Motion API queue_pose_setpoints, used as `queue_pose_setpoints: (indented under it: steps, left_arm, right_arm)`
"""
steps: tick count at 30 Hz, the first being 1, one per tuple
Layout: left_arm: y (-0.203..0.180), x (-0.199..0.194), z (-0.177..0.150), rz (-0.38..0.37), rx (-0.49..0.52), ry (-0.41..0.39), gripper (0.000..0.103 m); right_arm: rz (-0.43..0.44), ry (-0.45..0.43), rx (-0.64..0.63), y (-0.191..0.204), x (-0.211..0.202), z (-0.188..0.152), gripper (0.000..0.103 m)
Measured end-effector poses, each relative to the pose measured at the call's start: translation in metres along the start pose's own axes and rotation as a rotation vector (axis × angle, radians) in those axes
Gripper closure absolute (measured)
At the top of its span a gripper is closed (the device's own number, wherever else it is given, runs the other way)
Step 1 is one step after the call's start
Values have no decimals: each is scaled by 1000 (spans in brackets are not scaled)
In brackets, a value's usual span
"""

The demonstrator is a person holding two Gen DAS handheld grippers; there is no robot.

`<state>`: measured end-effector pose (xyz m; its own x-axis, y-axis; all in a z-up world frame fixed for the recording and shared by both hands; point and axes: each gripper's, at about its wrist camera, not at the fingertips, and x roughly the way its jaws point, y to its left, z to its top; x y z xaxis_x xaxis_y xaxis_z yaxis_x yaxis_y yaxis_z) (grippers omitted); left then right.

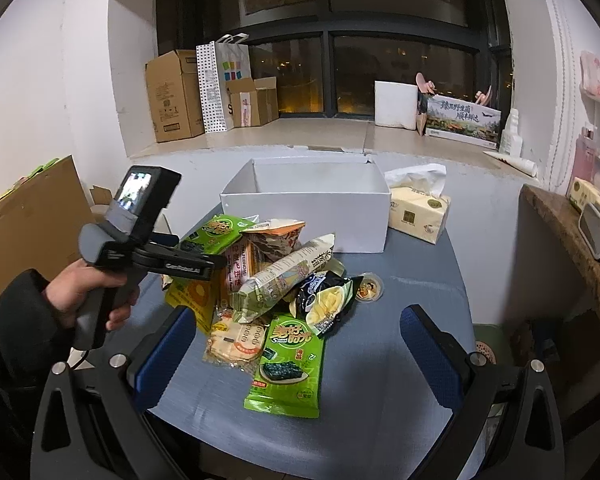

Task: Organize snacks
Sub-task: 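Grasp the green seaweed pack with the left gripper and lift it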

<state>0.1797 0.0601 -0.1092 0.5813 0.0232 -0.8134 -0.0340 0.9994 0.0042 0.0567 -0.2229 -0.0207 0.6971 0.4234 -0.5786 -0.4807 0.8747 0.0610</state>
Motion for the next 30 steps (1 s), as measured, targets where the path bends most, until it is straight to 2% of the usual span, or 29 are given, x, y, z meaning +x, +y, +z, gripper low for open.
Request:
queue_pose_setpoints:
  steps: [1,8,16,19,21,25,27,30]
  left_arm:
    - [1,1,-1,-20,-7,0,31]
    - [3,-27,-5,-24,-22,-73,31]
    - [0,-109,-32,-73,-62,-269,30]
    - [-3,-134,-44,-59,-86,-308,30]
    - [0,-149,-54,-78,-112,-339,30]
    - [4,-164,-65,-93,-127,-362,30]
    - [4,-167,-67,-102,-129,-361,30]
    - [7,-168,-70,-110,-129,-363,30]
  right_arm:
    - [1,1,3,-1,0,0,0]
    - [8,9,16,-3,4,-2,0]
    - [24,51,31,-6,32,1,0]
    - [37,52,-12,1,51,7,0]
    - [21,51,-62,9,67,12,0]
    - [49,47,-119,19,107,24,0]
    - [17,65,-133,22,134,32,0]
    - [37,92,-127,24,166,44,0]
